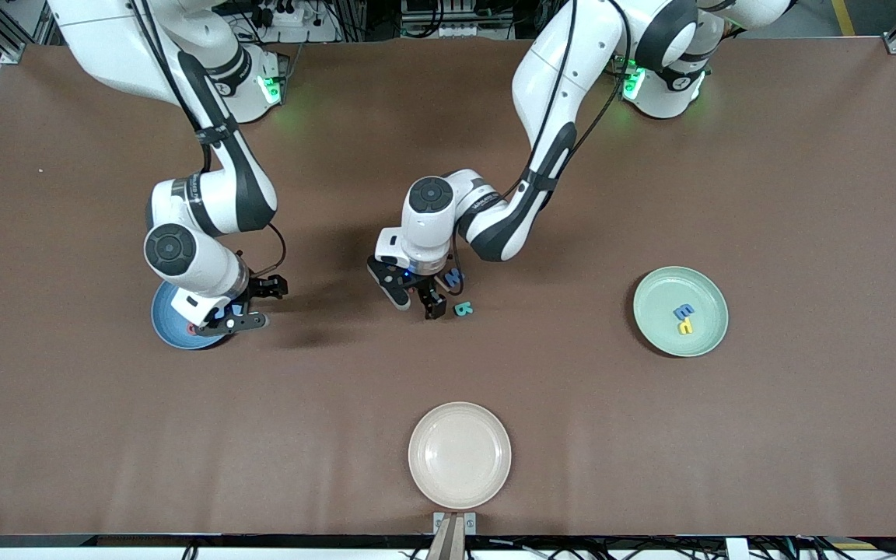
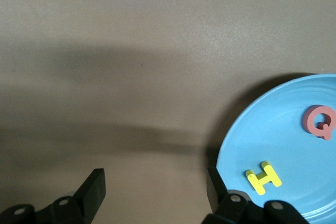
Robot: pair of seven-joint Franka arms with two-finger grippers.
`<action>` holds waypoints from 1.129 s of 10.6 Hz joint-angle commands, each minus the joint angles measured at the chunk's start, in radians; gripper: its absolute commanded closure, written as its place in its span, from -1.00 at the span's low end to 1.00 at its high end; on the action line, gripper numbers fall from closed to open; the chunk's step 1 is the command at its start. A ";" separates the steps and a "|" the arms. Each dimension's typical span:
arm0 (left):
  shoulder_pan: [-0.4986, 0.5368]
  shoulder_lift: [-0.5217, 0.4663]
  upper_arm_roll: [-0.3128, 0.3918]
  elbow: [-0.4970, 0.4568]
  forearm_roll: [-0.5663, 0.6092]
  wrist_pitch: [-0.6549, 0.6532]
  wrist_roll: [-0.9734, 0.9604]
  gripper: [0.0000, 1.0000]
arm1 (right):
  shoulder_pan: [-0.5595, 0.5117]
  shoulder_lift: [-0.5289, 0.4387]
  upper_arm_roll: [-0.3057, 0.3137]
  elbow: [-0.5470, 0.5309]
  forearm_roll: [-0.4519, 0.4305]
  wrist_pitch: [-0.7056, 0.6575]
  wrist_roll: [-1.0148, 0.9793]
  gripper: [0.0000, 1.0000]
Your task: Sort uppercase to blue plate, lowercase to green plate
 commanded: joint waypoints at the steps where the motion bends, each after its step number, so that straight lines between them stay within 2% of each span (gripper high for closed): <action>1: -0.008 0.013 -0.020 0.023 -0.023 -0.002 0.030 -0.74 | -0.010 -0.009 0.009 -0.012 0.007 0.004 0.012 -0.87; 12: -0.005 -0.001 -0.020 0.020 -0.022 -0.003 0.038 -0.67 | -0.018 -0.009 0.008 -0.012 0.004 0.004 0.000 -0.93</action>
